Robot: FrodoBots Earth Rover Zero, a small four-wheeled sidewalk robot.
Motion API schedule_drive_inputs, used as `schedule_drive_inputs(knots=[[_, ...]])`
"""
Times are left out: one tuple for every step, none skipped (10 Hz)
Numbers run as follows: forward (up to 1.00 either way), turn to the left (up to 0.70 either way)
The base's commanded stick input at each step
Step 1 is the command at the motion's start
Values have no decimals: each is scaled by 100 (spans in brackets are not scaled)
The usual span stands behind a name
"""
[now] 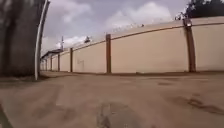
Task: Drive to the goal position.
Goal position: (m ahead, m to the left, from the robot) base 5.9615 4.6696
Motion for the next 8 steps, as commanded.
schedule_drive_inputs(knots=[[70, 0], [70, 0], [70, 0], [70, 0], [70, 0], [70, 0], [70, 0], [70, 0]])
